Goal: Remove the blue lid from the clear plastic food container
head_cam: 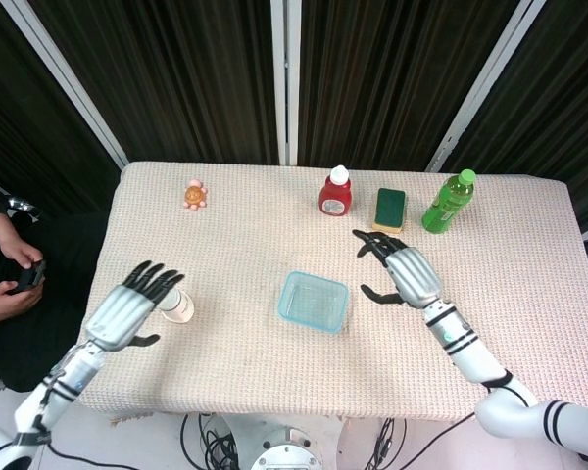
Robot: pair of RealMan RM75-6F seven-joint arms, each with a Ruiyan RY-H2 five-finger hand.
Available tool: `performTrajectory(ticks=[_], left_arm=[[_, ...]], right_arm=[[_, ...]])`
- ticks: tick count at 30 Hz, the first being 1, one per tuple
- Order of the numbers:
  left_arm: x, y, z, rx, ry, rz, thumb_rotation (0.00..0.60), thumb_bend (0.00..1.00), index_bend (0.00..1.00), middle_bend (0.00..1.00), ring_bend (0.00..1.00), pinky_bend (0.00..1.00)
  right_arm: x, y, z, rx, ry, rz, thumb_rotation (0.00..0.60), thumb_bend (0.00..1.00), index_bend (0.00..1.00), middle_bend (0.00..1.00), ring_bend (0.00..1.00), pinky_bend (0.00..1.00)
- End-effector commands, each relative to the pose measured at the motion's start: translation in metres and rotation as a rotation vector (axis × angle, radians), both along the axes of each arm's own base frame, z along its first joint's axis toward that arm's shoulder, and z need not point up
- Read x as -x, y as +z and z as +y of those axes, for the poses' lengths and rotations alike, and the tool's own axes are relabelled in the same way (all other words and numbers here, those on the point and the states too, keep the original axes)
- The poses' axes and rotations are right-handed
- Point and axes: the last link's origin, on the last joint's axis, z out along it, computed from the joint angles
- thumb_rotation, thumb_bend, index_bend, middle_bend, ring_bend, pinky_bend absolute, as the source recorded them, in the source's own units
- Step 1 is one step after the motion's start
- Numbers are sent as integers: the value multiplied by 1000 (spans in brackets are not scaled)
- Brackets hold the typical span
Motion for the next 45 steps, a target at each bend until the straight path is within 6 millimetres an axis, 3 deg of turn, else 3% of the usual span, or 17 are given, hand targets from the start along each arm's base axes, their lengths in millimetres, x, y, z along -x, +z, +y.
performTrajectory(ticks=[1,6,10,20,29,45], left_arm=[[-64,-49,36,175,-89,-2,600,0,21,54,0,3],[-99,-84,55,236,-105,25,600,0,3,37,0,7],[-121,-103,61,265,-110,41,600,0,0,25,0,12],[-170,-126,70,289,-77,36,600,0,0,11,0,18],[-189,-137,77,315,34,118,600,0,0,0,0,28],[-203,-149,77,317,98,177,600,0,0,0,0,40]], right_arm=[[15,30,36,132,29,39,600,235,4,350,191,299],[28,38,53,131,19,75,600,235,18,351,194,311],[34,37,56,125,5,75,600,236,20,347,194,319],[42,34,60,125,0,62,600,237,24,343,194,320],[43,29,64,108,7,69,600,239,28,342,194,320],[51,27,67,92,-9,60,600,239,39,342,194,323]])
